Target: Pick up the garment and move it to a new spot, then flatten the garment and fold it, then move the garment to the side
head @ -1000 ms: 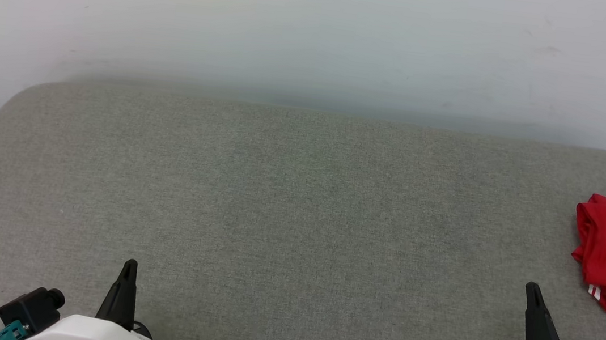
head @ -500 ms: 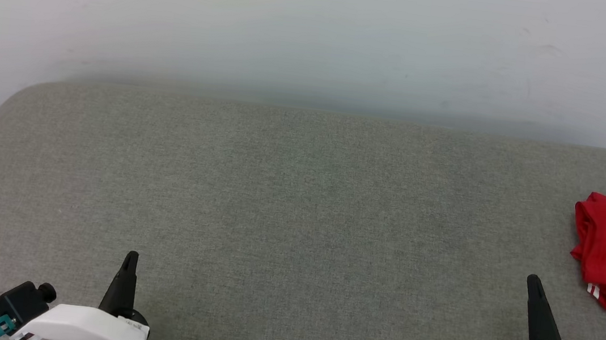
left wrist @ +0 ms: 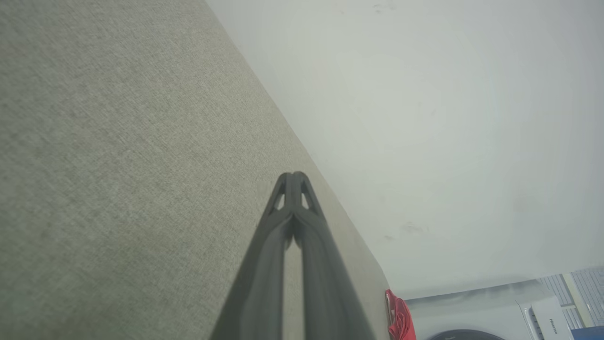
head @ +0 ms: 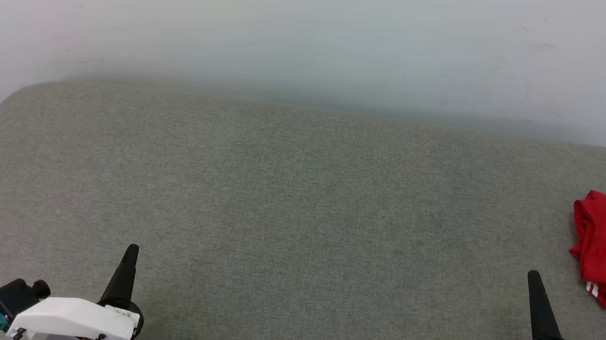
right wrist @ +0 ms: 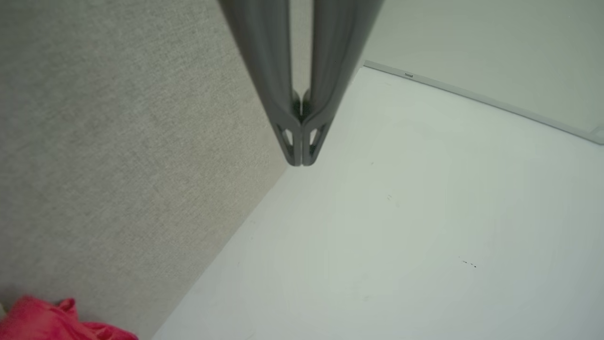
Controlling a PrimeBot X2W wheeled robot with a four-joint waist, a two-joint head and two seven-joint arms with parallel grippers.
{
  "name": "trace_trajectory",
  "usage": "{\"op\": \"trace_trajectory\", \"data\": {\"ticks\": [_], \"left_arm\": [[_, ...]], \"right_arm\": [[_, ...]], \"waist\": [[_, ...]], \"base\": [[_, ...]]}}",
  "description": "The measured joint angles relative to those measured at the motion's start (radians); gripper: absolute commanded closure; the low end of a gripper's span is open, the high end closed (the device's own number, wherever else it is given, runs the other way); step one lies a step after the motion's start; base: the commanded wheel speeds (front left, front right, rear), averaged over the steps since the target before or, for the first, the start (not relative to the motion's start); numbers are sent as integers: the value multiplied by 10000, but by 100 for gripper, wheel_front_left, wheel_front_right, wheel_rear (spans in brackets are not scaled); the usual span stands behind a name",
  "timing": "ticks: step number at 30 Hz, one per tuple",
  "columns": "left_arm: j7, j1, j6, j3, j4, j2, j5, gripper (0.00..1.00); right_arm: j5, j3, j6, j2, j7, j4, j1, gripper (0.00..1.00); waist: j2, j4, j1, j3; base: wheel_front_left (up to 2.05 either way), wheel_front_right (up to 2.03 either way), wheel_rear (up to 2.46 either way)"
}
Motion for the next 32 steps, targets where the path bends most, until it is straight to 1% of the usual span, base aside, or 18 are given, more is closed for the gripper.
{"op": "trace_trajectory", "data": {"ticks": [6, 7, 32], "left_arm": [[151, -125, -65, 59, 59, -12, -654, 100], [221, -151, -90, 88, 94, -21, -980, 100], [775, -545, -314, 326, 328, -59, -3323, 100]], "right_arm": [[621, -29, 0, -2, 157, 82, -151, 100], [907, -46, 0, -4, 244, 128, -204, 100], [3114, -186, 0, -4, 849, 441, -586, 100]], "waist": [[-1, -16, 0, 9], [0, -24, 0, 14], [0, -90, 0, 50]], "base": [[0, 0, 0], [0, 0, 0], [0, 0, 0]]}}
